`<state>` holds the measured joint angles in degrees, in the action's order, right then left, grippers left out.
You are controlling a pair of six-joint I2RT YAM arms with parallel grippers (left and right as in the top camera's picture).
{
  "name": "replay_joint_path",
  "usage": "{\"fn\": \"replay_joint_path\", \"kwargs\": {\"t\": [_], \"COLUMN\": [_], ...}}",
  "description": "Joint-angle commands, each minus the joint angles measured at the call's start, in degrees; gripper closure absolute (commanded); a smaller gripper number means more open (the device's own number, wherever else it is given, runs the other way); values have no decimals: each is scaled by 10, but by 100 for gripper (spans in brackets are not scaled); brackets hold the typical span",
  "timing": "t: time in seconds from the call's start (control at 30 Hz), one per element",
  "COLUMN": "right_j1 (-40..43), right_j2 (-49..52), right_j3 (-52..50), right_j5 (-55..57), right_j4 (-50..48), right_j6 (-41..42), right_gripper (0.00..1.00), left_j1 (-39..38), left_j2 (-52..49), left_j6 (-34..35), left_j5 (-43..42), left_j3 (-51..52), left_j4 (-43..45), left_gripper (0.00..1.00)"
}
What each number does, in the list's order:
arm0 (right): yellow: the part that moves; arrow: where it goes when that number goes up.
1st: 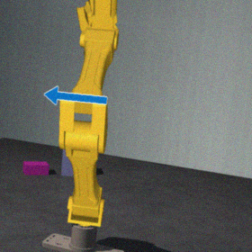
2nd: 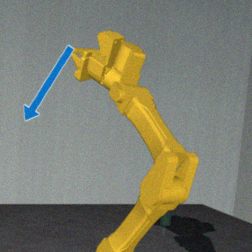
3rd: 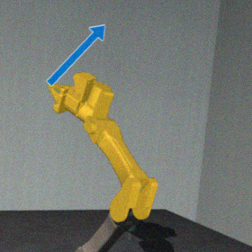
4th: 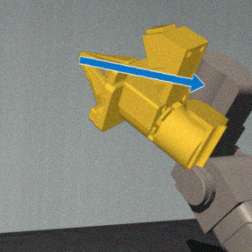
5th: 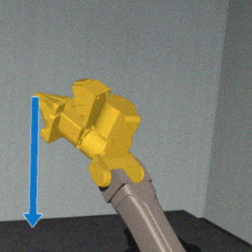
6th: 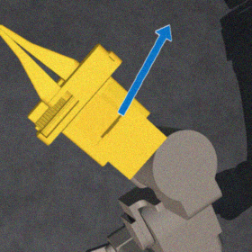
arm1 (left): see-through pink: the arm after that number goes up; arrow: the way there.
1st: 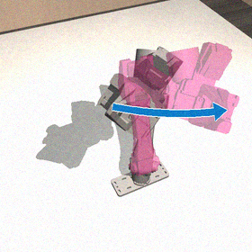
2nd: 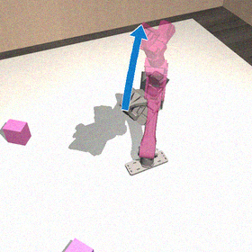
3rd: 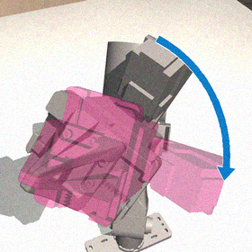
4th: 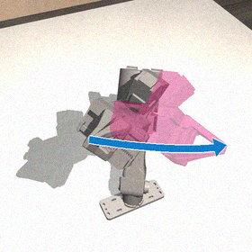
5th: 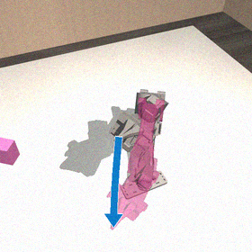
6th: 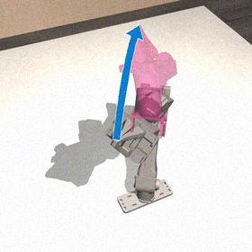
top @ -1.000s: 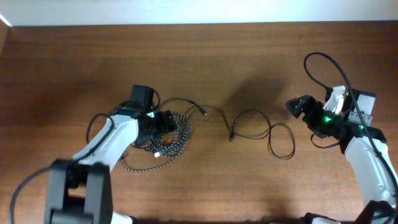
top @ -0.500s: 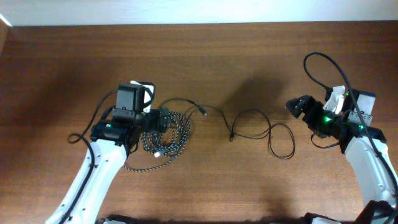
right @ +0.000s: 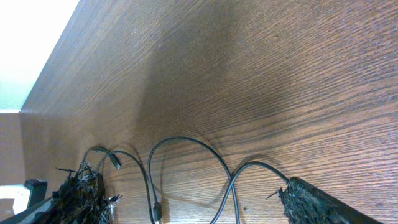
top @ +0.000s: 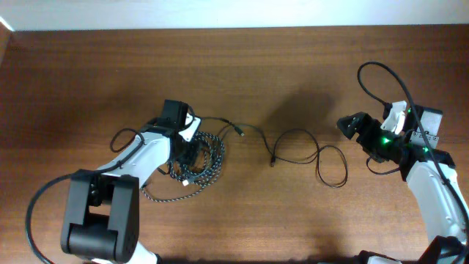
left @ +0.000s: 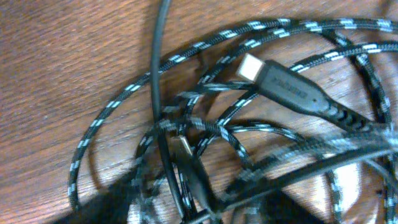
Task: Untangle cables
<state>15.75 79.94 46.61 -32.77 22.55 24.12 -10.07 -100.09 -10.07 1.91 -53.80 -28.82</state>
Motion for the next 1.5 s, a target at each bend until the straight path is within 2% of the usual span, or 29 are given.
{"fn": "replay_joint_path", "kwargs": {"t": [0.0, 0.03, 0.1, 0.17, 0.27, 0.37, 0.43, 0.57, 0.7, 0.8, 0.9, 0.97, 1.03, 1.1, 1.17, 1.23, 1.3, 1.4, 1.47], "right_j1": [-4, -4, -4, -4, -20, -85, -151, -262, -313, -335, -372, -394, -402, -394, -398, -419, -449, -462, -449], "right_j2": [3, 3, 3, 3, 3, 3, 3, 3, 3, 3, 3, 3, 3, 2, 2, 2, 3, 3, 2], "right_j3": [5, 5, 5, 5, 5, 5, 5, 5, 5, 5, 5, 5, 5, 5, 5, 5, 5, 5, 5], "right_j5": [5, 5, 5, 4, -49, -165, -166, -214, -258, -325, -326, -350, -401, -487, -546, -529, -454, -285, -250], "right_j4": [0, 0, 5, 14, 13, -12, -29, -103, -210, -294, -320, -318, -318, -318, -318, -318, -318, -317, -315], "right_j6": [-3, -3, -3, -3, -17, -106, -106, -101, -32, -26, -26, -26, -26, -26, -26, -26, -27, -28, -26], "right_gripper": [7, 8, 8, 7, 7, 1, 1, 1, 1, 1, 2, 18, 23, 23, 22, 22, 22, 22, 23], "left_j1": [30, 39, 42, 42, 42, 42, 42, 42, 42, 42, 42, 42, 42, 42, 42, 42, 42, 42, 42], "left_j2": [-26, -26, -21, 4, 114, 270, 360, 432, 437, 437, 437, 435, 430, 422, 408, 398, 395, 411, 444], "left_j6": [81, 136, 174, 174, 174, 174, 174, 178, 214, 216, 216, 217, 269, 336, 415, 435, 427, 314, 305], "left_j5": [9, 8, 8, 9, 4, -48, -87, -106, -137, -139, -166, -153, -99, -35, -16, -52, -109, -183, -187], "left_j3": [3, 3, 1, -10, -39, -40, -39, -38, -36, -36, -35, -30, -21, -3, 5, 5, 5, 2, -10], "left_j4": [-7, -10, -24, -63, -127, -129, -139, -207, -260, -264, -264, -264, -264, -264, -261, -237, -217, -217, -219], "left_gripper": [100, 100, 100, 100, 100, 100, 100, 100, 100, 100, 100, 100, 100, 100, 100, 100, 100, 100, 100]}}
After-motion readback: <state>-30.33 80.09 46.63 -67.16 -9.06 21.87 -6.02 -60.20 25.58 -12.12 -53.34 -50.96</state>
